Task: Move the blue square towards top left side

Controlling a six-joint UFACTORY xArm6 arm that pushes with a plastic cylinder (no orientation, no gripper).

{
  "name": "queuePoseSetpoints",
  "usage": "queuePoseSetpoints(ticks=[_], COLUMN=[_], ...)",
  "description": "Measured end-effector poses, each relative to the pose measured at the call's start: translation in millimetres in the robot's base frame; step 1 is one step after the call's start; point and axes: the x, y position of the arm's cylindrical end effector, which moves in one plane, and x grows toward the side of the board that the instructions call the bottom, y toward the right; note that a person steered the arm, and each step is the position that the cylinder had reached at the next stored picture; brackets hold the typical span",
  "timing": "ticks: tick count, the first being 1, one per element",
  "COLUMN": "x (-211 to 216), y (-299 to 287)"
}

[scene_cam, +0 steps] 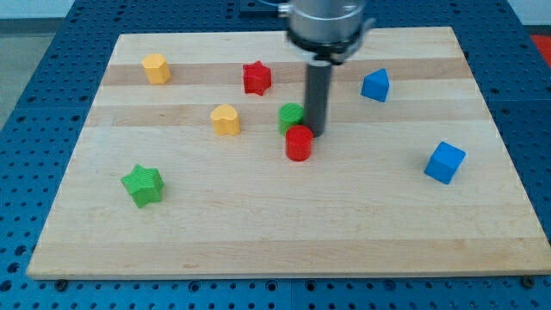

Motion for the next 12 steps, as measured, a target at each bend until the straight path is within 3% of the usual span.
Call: queuePoseSetpoints(ticks=[1,3,4,5,7,8,9,10,11,12], x=[3,4,39,46,109,91,41,43,81,111], y=[35,225,322,326,209,128,47,34,73,147])
